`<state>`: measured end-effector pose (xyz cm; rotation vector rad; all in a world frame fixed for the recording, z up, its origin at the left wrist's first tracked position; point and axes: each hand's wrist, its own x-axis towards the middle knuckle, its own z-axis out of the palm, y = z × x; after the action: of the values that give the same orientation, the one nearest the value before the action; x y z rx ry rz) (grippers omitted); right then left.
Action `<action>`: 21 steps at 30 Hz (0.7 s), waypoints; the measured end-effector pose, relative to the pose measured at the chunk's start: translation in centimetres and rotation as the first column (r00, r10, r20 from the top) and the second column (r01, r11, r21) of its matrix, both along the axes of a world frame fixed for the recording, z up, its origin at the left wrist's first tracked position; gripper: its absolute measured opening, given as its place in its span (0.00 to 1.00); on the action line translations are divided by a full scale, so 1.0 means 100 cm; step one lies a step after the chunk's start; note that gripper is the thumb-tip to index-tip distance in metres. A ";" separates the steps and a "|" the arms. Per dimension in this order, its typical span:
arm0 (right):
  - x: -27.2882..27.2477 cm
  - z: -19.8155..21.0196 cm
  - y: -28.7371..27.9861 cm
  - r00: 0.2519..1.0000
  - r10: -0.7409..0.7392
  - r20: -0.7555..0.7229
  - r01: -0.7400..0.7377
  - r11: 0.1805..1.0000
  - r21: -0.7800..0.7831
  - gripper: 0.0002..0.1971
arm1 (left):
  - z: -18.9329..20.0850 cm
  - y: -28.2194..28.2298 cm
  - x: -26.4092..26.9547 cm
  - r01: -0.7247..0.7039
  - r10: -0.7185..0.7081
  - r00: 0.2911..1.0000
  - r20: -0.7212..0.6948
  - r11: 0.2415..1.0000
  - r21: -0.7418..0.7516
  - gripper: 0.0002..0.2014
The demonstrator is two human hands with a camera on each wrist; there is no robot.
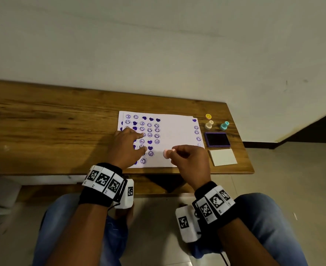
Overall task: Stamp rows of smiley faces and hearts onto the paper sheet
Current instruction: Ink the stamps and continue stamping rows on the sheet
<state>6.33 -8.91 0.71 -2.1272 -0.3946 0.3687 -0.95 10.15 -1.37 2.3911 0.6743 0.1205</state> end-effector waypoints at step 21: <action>-0.011 -0.020 0.053 0.981 0.155 0.120 -0.102 0.927 -0.361 0.11 | -0.011 0.005 0.002 0.120 -0.093 0.965 -0.245 0.988 0.097 0.35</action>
<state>5.20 -3.58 -1.34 -2.4976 -0.5923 0.3818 -0.70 10.67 -2.46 2.5693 0.6608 -0.1856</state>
